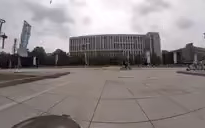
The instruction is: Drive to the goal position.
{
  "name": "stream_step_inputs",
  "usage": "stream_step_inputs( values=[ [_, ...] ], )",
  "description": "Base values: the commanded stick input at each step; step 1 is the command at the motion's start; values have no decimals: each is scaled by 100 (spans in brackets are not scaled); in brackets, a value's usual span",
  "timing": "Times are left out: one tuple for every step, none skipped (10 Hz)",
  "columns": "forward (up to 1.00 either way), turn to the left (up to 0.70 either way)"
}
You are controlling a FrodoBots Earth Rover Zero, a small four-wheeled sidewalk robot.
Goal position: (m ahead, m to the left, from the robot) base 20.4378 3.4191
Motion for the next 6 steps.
stream_step_inputs(
  values=[
    [60,-5],
    [60,0],
    [60,0],
    [60,0],
    [60,0],
    [60,0]
  ],
)
